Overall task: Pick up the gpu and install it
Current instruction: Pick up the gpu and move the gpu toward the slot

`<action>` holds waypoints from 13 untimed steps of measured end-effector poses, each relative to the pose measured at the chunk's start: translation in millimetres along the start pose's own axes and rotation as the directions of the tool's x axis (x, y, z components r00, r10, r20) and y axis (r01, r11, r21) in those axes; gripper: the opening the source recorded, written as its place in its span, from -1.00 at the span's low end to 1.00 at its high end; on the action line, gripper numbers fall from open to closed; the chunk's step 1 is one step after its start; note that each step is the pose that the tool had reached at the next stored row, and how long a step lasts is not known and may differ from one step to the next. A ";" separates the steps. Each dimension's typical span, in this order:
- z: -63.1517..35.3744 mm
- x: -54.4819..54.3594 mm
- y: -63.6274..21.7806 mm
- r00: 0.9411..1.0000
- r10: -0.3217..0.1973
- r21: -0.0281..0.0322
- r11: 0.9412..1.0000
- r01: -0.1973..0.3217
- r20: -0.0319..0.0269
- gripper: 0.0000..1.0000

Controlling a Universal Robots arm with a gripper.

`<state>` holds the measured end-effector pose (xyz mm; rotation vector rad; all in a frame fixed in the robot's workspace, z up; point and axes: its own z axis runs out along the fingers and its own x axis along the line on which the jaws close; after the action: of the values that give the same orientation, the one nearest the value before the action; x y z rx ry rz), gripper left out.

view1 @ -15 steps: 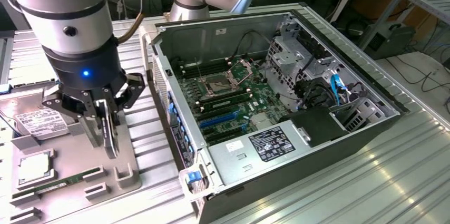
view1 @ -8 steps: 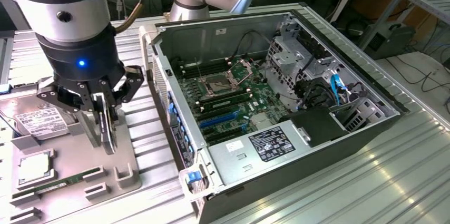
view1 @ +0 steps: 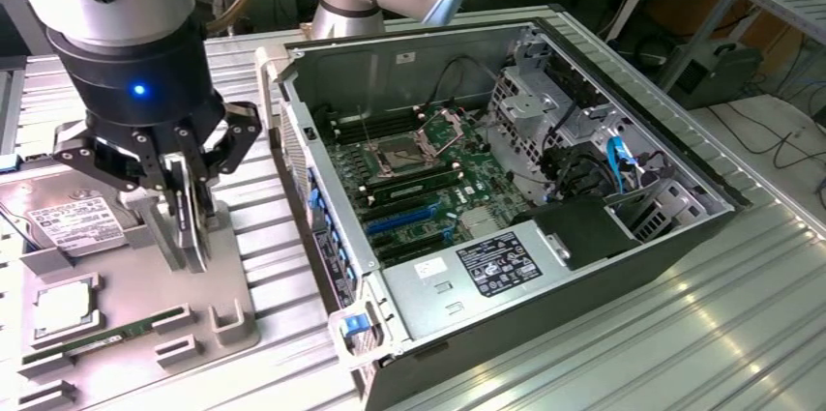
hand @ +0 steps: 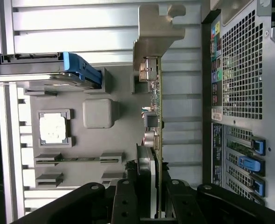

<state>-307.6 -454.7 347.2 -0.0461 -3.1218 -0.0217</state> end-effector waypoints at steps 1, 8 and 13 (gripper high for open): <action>-3.0 0.0 0.1 1.000 0.000 0.000 1.000 0.000 0.000 -0.44; -26.1 0.5 0.4 1.000 0.000 0.000 1.000 0.000 0.000 -0.44; -44.7 0.9 0.6 1.000 0.000 0.000 1.000 0.000 0.000 -0.44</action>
<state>-307.6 -454.7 392.0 -0.0462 -3.1217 -0.0217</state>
